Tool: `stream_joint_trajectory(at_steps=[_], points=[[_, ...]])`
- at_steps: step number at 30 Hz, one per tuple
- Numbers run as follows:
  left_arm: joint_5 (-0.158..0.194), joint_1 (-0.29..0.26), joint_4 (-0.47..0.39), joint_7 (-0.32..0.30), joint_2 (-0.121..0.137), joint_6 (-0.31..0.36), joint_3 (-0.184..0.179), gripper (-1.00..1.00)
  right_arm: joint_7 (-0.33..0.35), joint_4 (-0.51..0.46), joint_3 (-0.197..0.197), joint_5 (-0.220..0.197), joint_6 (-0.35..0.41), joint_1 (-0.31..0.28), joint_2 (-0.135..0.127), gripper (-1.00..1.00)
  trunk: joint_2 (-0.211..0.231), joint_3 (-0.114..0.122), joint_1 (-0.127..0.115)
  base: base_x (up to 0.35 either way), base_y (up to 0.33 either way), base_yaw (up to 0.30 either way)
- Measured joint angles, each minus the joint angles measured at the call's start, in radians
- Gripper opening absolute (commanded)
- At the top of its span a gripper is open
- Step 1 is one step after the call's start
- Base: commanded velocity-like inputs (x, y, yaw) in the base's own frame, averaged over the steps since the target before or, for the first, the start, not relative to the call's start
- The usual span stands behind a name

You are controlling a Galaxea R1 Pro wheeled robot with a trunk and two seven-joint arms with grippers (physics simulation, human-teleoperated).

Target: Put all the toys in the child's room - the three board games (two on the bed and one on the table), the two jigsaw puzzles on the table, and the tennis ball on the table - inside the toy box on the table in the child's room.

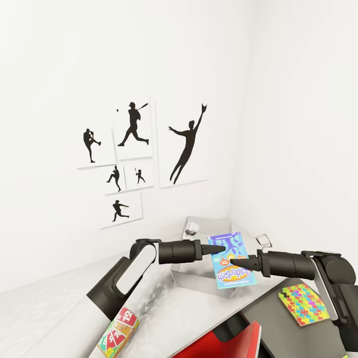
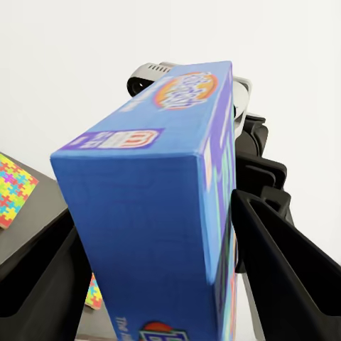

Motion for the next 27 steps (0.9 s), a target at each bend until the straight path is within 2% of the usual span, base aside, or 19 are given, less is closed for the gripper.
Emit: stream_joint_trajectory(at_steps=[12,13,14,16,17,22,27], points=[[0.001,0.000,0.001,0.002,-0.001,-0.001,0.000,-1.00,0.000,0.000,0.001,0.002,-0.001,0.000,-0.001,-1.00,0.000,0.000,0.000,0.000,0.000,0.000],[-0.003,0.001,0.001,-0.001,-0.002,-0.006,0.000,1.00,0.000,0.000,0.000,0.003,-0.001,-0.001,-0.001,-1.00,0.000,0.000,0.000,0.000,0.000,0.000],[-0.048,0.001,0.002,0.004,-0.003,-0.018,0.000,1.00,0.001,0.001,0.001,0.008,-0.001,0.000,-0.001,-1.00,0.000,0.000,0.000,0.000,0.000,0.000],[-0.097,0.002,0.004,0.010,-0.005,-0.045,-0.001,1.00,0.001,-0.001,0.002,-0.011,0.005,0.000,0.000,-1.00,0.000,0.000,0.000,0.000,0.000,0.000],[-0.106,0.002,0.004,0.012,-0.005,-0.052,-0.001,1.00,0.001,-0.001,0.002,-0.012,0.005,0.000,0.000,-1.00,0.000,0.000,0.000,0.000,0.000,0.000],[-0.129,0.003,0.005,0.017,-0.008,-0.069,-0.001,1.00,0.001,-0.001,0.002,-0.011,0.005,0.000,0.000,-1.00,0.000,0.000,0.000,0.000,0.000,0.000],[-0.135,0.003,0.005,0.019,-0.008,-0.073,0.000,1.00,0.001,-0.001,0.002,-0.008,0.004,0.000,0.000,-1.00,0.000,0.000,0.000,0.000,0.000,0.000]])
